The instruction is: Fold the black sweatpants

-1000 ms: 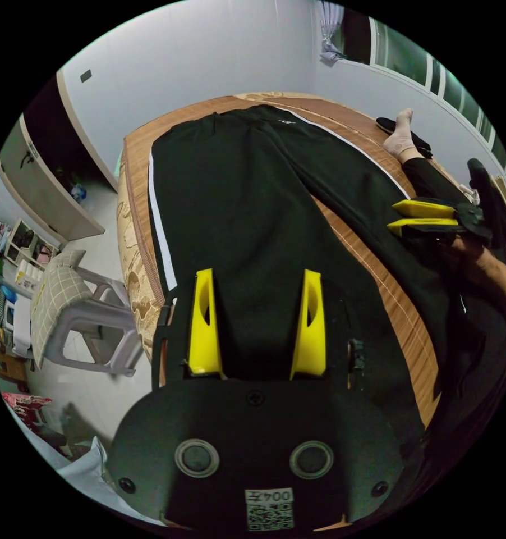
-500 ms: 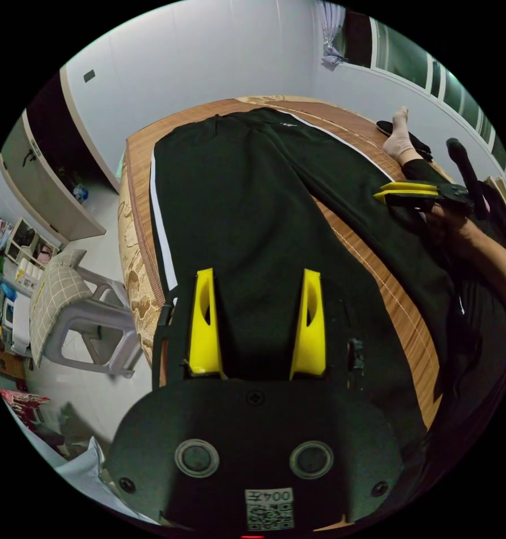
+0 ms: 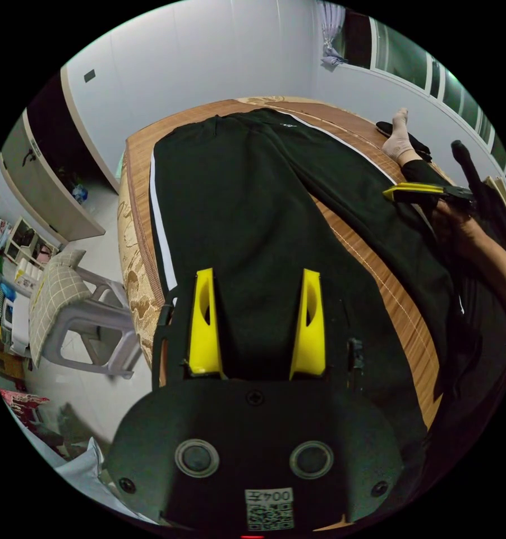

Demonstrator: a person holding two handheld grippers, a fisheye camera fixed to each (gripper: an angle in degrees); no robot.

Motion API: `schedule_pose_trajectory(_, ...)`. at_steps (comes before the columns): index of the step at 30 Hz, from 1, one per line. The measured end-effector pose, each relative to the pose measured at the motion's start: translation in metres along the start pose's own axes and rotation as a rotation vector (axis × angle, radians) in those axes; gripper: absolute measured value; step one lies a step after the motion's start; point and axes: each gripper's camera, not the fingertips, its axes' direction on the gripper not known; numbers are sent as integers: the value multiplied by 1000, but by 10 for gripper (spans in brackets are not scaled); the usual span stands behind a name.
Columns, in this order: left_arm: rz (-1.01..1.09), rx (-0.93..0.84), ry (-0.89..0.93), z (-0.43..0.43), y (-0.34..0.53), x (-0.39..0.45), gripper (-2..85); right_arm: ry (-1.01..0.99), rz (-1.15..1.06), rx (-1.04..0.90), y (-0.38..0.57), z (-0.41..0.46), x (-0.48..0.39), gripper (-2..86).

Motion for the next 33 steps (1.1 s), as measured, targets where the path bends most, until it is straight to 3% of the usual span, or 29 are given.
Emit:
schedule_pose_trajectory(2,0,0,0,1,-1,0,198,25,-1,64,2,-6,0,112)
schedule_pose_trajectory(5,1,0,0,2,-4,0,199,-11,2,-42,-2,12,3,114)
schedule_pose_trajectory(17,-18,-16,18,2,-22,3,224,18,-5,-21,-3,17,5,122)
schedule_pose_trajectory(22,-62,87,11,-14,-42,9,234,-9,2,-12,-3,19,9,133)
schedule_pose_trajectory(27,-31,-44,-20,23,-60,25,241,1,-1,-16,-4,20,11,133)
schedule_pose_trajectory(33,-18,-12,6,23,-62,28,246,6,1,-18,-4,22,13,131)
